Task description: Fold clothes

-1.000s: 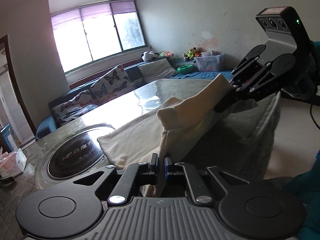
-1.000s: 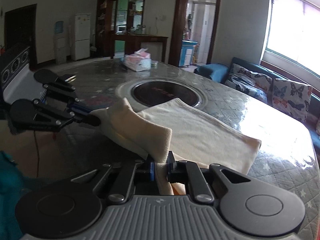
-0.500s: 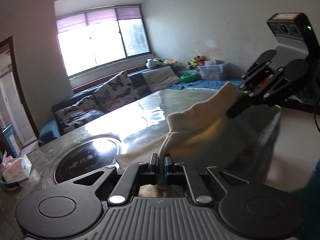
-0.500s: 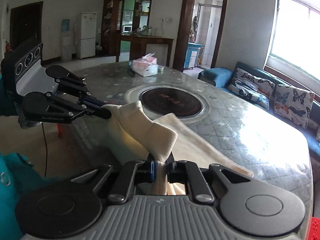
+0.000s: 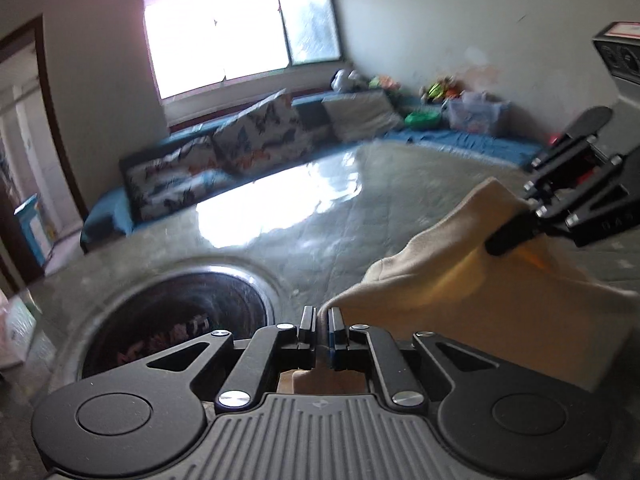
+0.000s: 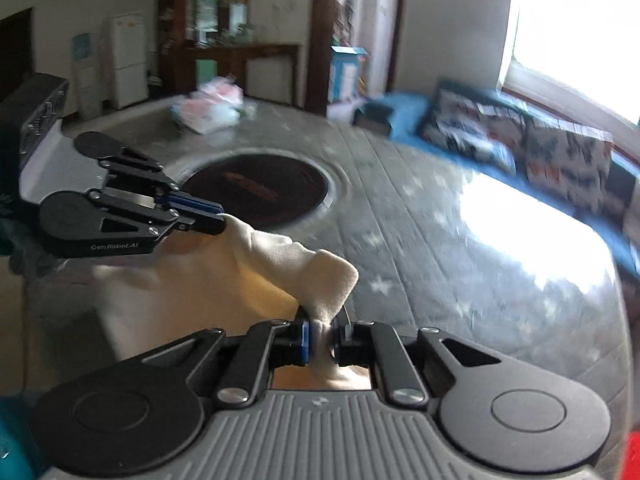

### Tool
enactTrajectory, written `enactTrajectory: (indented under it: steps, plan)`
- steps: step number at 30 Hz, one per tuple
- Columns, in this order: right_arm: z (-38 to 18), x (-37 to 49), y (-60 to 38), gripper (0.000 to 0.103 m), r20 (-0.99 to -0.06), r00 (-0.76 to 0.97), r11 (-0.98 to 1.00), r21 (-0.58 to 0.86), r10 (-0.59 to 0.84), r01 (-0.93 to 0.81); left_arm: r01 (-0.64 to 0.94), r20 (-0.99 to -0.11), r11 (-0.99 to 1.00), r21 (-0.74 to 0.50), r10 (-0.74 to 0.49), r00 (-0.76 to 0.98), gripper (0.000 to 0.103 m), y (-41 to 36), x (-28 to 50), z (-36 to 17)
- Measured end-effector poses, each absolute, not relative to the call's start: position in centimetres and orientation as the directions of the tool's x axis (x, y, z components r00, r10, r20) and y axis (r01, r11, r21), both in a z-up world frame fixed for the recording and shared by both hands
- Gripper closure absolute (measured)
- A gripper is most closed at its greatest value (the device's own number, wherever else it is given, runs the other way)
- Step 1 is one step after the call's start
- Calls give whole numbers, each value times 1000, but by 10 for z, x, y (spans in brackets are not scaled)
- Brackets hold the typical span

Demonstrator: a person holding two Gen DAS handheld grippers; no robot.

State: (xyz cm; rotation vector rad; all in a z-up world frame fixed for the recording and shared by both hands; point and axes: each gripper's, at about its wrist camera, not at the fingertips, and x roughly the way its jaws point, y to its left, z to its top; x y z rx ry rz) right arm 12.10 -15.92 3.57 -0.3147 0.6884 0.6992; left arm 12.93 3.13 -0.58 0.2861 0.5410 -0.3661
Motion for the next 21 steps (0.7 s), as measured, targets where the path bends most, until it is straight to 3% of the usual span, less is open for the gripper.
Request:
enactTrajectory:
  steps: [3,5,9,15,21]
  plan:
    - [11,139,-160,90,-695,567,781,-14,442,-625,382,-577,908,173,-221,786,93,30,144,-22]
    - [4,142,-166,79,-691,589,817,4,419,-577,358,-592,916,184,-187,784,92,30,148,-28]
    - [-2,147,-182,79,-672,629,877,65,391,-477,316,-599,936,154,-166,784,88,39,147,-24]
    - [9,132,-184,79,-620,667,881,87,413,-464,366,-568,928,69,-265,780,89,29,125,5]
    - [-3,132,-167,80,-651,637,868,71,414,-492,438,-616,899,23,-332,714,88,3,132,-6]
